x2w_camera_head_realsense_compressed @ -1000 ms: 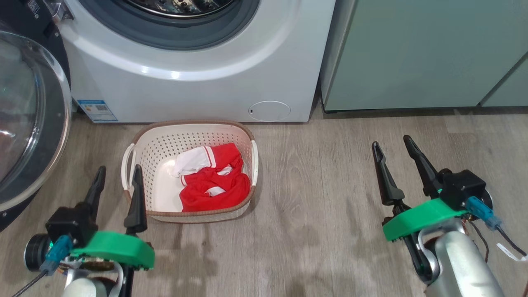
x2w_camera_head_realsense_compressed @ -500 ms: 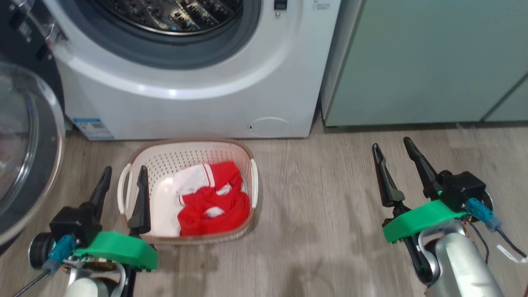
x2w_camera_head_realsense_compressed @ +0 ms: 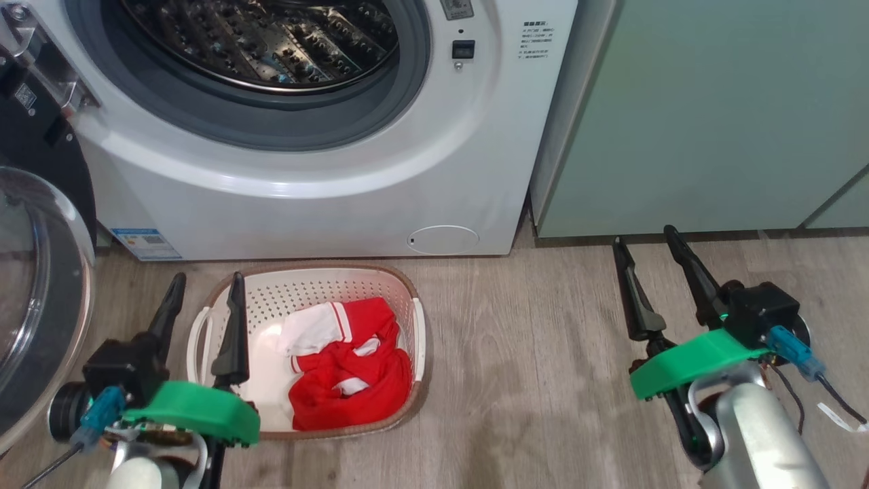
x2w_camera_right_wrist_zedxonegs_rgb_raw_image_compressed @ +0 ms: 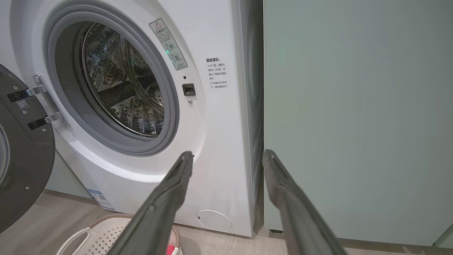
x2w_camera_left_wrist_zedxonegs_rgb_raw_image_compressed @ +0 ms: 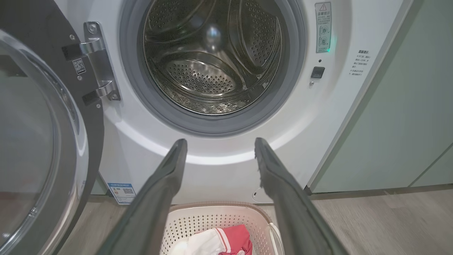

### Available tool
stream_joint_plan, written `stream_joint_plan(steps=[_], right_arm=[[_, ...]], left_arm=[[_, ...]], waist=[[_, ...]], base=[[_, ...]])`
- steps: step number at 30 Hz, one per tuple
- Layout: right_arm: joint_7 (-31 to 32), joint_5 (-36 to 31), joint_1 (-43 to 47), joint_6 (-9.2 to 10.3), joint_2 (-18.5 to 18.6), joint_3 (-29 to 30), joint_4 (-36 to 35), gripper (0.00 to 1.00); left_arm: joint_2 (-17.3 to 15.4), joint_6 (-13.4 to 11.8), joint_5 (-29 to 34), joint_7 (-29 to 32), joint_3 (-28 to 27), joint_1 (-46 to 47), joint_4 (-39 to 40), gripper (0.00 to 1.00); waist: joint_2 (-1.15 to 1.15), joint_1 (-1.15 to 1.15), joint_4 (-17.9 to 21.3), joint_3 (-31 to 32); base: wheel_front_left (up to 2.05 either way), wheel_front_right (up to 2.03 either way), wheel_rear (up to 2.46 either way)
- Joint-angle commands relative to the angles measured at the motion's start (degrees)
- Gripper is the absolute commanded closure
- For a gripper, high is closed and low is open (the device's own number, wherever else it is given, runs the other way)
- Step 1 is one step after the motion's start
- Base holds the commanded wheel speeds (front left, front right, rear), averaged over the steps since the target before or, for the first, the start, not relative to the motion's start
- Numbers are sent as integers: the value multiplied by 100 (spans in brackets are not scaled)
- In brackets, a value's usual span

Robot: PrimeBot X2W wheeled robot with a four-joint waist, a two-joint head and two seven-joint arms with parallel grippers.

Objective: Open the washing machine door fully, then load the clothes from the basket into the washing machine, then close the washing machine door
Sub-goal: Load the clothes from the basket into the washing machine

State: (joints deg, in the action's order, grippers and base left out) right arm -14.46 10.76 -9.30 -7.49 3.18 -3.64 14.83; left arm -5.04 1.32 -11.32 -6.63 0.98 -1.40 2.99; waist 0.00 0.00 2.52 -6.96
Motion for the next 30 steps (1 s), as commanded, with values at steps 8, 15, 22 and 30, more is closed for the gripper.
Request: stream_joint_plan(steps=[8, 15, 22, 30], right_arm=[[-53, 75, -118, 0, -30, -134, -165, 0], [-53, 72, -126, 0, -30, -140, -149, 0], [-53, 71, -119, 0, -30, -152, -151, 0], [-33, 90, -281, 0, -30, -240, -369, 0]], left_arm=[[-119, -59, -69, -5, -139, 174, 245, 0], [-127, -93, -64, -4, -102, 177, 237, 0], [-160, -93, -64, 24, -41, 237, 166, 0], [-182, 135, -201, 205, 172, 937, -720, 0]], waist=[[0, 0, -17, -20], [0, 0, -42, -4], [0, 0, -71, -19], [0, 0, -27, -526]], base=[[0, 0, 0], [0, 0, 0], [0, 0, 0], [0, 0, 0]])
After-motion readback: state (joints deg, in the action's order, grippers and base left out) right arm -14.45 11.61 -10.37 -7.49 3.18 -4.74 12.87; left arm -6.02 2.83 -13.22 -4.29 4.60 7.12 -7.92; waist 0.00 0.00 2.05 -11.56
